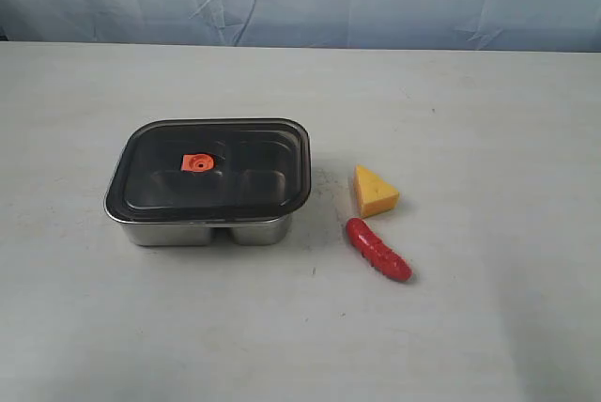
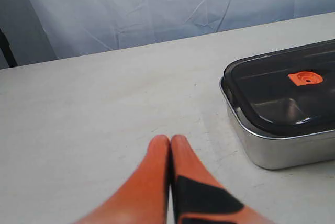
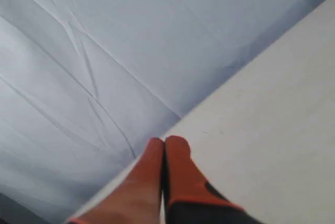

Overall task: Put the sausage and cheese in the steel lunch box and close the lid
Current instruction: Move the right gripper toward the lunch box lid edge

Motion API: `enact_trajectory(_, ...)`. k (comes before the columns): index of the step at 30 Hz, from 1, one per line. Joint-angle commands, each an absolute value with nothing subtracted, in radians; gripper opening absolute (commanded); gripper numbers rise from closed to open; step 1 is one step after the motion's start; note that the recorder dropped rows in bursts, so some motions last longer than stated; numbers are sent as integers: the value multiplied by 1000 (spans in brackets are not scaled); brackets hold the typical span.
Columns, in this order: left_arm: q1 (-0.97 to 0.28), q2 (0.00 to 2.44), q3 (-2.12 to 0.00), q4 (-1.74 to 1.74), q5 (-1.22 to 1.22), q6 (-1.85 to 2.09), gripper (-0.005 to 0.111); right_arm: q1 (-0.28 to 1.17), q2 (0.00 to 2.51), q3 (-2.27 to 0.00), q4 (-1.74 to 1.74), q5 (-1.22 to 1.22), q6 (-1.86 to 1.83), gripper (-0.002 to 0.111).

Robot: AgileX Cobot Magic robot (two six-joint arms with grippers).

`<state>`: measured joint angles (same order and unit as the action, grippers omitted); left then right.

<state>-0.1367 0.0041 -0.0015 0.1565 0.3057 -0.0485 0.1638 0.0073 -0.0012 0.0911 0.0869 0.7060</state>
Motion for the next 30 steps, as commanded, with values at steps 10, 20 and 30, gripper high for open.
enact_trajectory(10, -132, 0, 0, 160, 292, -49, 0, 217, 0, 0, 432, 152, 849, -1)
enact_trajectory(20, -132, 0, 0, 160, 292, -49, 0, 431, 14, -42, 1248, 170, -313, -1)
enact_trajectory(30, -132, 0, 0, 160, 292, -49, 0, 431, 465, -306, 1104, 225, -607, -1)
